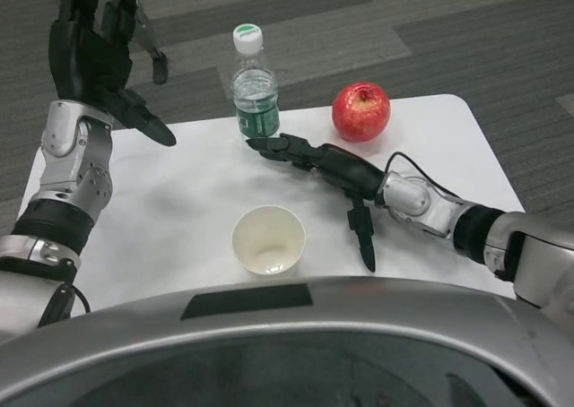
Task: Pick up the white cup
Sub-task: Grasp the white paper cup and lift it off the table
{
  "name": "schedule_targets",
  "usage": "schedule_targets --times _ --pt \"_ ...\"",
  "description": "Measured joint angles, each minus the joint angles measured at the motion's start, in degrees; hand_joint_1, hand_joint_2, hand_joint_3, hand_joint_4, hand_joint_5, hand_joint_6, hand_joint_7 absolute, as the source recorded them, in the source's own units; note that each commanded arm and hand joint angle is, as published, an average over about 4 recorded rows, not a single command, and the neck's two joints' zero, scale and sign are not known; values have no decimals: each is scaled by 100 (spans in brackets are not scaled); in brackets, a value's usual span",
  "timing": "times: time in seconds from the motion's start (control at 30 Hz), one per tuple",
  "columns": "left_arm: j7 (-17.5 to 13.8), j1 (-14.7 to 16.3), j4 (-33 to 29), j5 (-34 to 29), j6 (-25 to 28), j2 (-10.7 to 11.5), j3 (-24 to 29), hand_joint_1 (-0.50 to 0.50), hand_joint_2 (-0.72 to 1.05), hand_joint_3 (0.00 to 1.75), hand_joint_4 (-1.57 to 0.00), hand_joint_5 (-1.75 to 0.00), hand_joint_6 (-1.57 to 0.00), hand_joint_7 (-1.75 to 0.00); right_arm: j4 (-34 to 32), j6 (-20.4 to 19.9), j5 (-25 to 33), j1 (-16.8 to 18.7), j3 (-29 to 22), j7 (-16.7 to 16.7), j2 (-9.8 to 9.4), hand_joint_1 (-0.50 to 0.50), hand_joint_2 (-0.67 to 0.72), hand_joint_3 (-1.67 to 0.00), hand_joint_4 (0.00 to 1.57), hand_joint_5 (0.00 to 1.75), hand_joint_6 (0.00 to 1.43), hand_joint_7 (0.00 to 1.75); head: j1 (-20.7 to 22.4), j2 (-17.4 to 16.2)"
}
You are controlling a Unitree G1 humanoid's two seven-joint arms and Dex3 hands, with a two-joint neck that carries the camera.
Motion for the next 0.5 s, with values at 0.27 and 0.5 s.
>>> schedule_targets --times 0.27,0.5 --pt "-25 -32 53 -153 1 173 -176 -39 -66 9 0 -21 0 -37 -74 380 41 -175 36 943 196 -42 65 -8 0 48 0 21 -32 -50" --pt "-34 -104 72 -220 1 238 -213 -39 -64 9 0 -21 0 -38 -56 479 72 -294 73 1455 447 -44 60 -8 0 44 0 21 33 -112"
